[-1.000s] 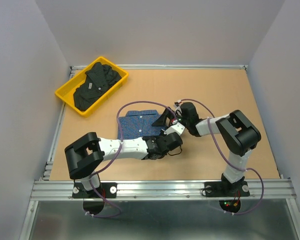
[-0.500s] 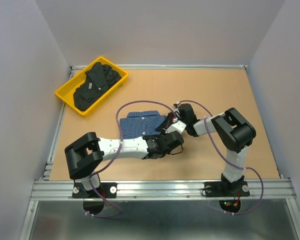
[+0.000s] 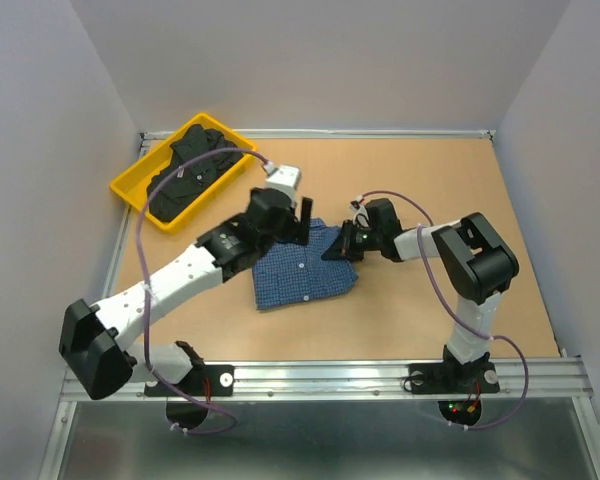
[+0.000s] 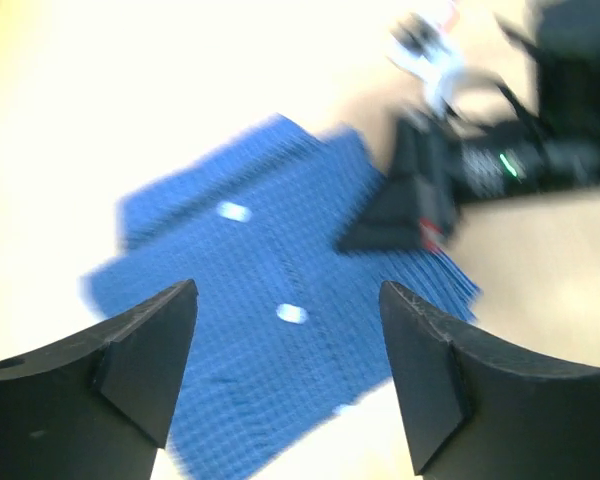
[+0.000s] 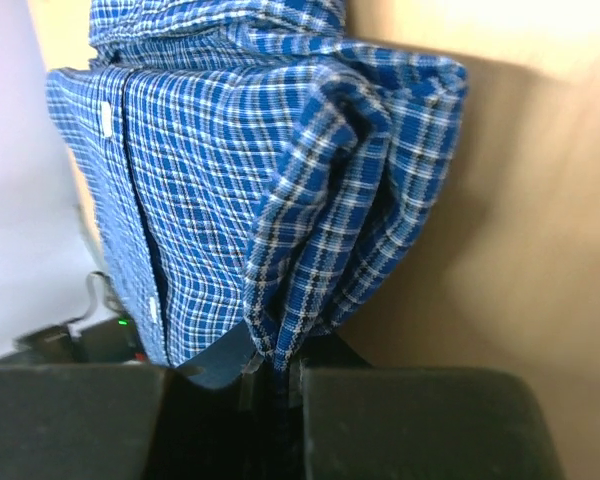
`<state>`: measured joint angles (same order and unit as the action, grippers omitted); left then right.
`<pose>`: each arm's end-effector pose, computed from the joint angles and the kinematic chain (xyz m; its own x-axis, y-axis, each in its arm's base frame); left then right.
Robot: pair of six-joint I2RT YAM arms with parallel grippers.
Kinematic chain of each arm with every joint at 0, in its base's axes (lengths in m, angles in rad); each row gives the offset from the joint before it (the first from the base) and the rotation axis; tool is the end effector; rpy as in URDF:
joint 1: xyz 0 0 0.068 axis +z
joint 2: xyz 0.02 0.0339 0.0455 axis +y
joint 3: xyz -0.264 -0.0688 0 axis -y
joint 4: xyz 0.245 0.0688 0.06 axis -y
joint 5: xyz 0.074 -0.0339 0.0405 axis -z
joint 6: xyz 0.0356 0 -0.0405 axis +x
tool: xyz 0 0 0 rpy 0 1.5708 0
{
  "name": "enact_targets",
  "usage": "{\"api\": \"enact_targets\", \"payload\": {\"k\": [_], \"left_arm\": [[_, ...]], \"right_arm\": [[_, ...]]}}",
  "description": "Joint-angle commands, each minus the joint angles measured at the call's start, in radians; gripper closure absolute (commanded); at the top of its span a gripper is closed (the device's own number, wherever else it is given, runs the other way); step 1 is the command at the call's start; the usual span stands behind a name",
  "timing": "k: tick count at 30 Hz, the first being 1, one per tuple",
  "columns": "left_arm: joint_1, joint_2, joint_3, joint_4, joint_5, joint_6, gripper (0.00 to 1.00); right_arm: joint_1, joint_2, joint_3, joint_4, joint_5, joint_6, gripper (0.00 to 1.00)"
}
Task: Fold and stack the long sleeve shirts
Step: Fold the shirt
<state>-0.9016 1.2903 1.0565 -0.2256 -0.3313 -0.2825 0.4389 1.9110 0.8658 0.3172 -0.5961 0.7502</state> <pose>0.1925 -0.2247 0.3211 -0.4205 0.1067 -0.9010 0.4619 0.8799 -0.1113 0.3175 0.1711 0.1117 -0.9390 0.1825 -0.2914 -0.1241 0.6105 0.7822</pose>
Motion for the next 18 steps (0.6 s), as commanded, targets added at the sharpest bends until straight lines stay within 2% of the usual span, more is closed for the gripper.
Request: {"api": "enact_targets", "payload": {"k": [1,3,4,9,11,18], "left_arm": [[0.211,-0.086,0.108,-0.083,0.115,0.078,0.11],[0.285,-0.100,0.125,-0.101,0.138,0.097,0.08],[0.364,-0.106,0.117,-0.098,0.152,0.108,0.07],[0.564,-0.175,-0.059,0.041,0.256,0.097,0.07],[0.649,-0.183,-0.098,0.048,0.291,0.098,0.07],[0.691,-0.241,-0.136,0.069,0.230,0.094,0.07]], "right_arm": [[-0.040,-0.030,0.090,-0.168,0.007,-0.204,0.99],[-0.057,-0.023,0.130,-0.252,-0.001,-0.294,0.99],[-0.065,-0.017,0.153,-0.289,-0.014,-0.328,0.99],[-0.103,0.028,0.375,-0.611,0.043,-0.595,0.99],[-0.103,0.045,0.479,-0.741,0.076,-0.728,0.99],[-0.115,0.124,0.723,-1.000,0.241,-0.983,0.99]]}}
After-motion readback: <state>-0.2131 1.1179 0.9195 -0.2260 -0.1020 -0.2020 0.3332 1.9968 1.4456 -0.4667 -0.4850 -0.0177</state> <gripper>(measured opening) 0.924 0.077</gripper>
